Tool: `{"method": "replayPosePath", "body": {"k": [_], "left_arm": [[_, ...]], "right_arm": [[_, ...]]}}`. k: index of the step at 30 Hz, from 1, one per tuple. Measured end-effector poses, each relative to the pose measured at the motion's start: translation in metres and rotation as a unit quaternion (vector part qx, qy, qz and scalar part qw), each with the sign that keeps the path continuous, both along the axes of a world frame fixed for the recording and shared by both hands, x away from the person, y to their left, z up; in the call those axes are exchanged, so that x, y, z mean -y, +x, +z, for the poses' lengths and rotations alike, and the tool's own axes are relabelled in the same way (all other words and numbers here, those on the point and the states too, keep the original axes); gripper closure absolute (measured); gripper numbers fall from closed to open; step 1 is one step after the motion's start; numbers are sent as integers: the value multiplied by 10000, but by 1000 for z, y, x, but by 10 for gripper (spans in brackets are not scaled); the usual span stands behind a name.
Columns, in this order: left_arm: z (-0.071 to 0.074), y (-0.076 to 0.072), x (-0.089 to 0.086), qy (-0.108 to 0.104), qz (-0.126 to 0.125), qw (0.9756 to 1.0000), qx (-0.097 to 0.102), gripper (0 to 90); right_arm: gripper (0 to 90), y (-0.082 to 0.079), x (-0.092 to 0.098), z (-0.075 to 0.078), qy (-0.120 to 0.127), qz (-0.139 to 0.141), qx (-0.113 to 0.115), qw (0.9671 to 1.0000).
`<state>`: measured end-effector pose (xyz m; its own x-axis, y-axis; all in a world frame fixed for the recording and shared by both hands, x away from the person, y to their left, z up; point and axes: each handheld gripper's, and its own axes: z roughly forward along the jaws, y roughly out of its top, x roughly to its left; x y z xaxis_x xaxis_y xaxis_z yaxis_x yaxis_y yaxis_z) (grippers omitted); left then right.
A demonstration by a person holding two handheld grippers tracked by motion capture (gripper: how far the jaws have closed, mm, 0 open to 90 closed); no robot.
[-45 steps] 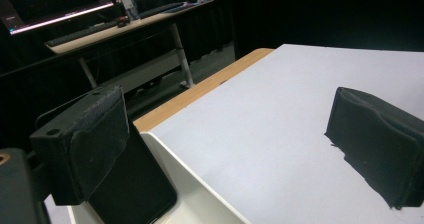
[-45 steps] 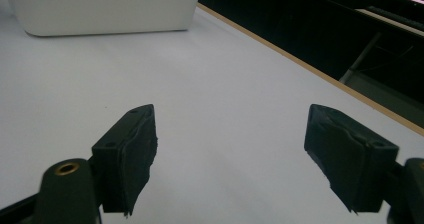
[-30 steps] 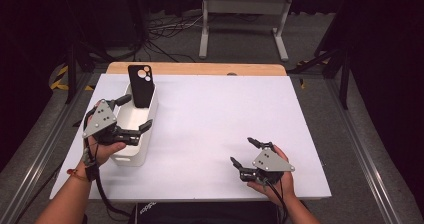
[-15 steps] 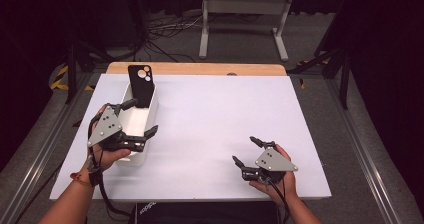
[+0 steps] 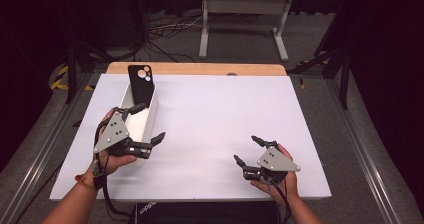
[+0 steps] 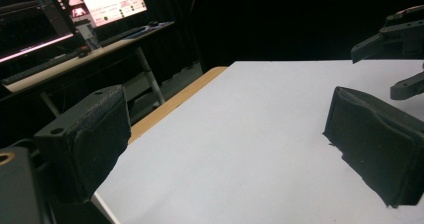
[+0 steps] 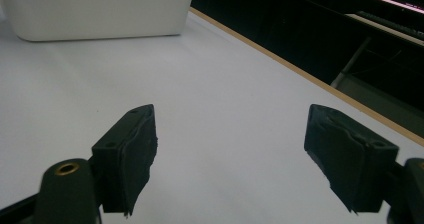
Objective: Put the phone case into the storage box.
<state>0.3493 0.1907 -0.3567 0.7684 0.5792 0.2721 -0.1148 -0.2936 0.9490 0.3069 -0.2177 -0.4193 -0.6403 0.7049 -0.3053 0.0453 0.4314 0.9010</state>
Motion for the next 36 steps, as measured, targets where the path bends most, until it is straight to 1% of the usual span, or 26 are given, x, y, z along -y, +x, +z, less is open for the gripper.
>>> {"method": "replayPosePath", "body": {"k": [4, 5, 8, 10, 12, 14, 18, 19, 20, 23, 26, 27, 29, 30, 34, 35, 36], "left_arm": [[-1, -2, 4, 36, -62, 10000, -29, 53], [-1, -2, 4, 51, -66, 10000, 4, 52], [-2, -2, 6, 25, -89, 10000, 2, 52], [-3, -2, 7, 78, -109, 9999, 3, 52], [-4, -4, 8, 72, -135, 9999, -12, 52], [-4, -5, 10, 91, -183, 9998, 30, 52], [-5, -6, 13, 89, -242, 9997, -39, 52], [-6, -7, 14, 76, -233, 9997, -29, 52], [-7, -7, 15, 108, -269, 9996, -39, 52], [-9, -9, 18, 114, -307, 9994, -91, 52], [-11, -11, 23, 191, -350, 9991, -124, 52], [-12, -12, 24, 163, -356, 9991, -147, 52], [-13, -14, 25, 177, -388, 9989, -188, 53], [-14, -15, 26, 201, -413, 9988, -168, 54], [-19, -19, 28, 219, -394, 9988, -191, 54], [-20, -21, 29, 216, -397, 9987, -229, 54], [-20, -21, 29, 219, -393, 9988, -217, 52]], "right_arm": [[216, -1, 0, 1, 16, 10, 0, 10000], [216, -1, 0, 1, 23, 11, 2, 10000], [216, -1, 0, 2, 30, 13, 3, 10000], [216, -2, 0, 2, 42, 18, 10, 10000], [215, -2, 0, 3, 41, 35, 7, 10000], [215, -2, 0, 3, 39, 41, 3, 10000], [214, -2, -1, 3, 26, 56, -5, 10000], [214, -2, -1, 3, 30, 59, -9, 10000], [214, -3, -1, 3, 33, 61, -11, 10000], [214, -3, -1, 3, 44, 69, -17, 10000], [213, -3, -1, 4, 56, 82, -14, 10000], [213, -3, -2, 4, 51, 90, -17, 9999], [213, -4, -2, 4, 56, 96, -15, 9999], [213, -4, -2, 4, 58, 93, -11, 9999], [211, -6, -3, 6, 53, 116, 13, 9999], [211, -6, -3, 6, 66, 122, 27, 9999], [211, -6, -4, 6, 69, 106, 43, 9999]]}}
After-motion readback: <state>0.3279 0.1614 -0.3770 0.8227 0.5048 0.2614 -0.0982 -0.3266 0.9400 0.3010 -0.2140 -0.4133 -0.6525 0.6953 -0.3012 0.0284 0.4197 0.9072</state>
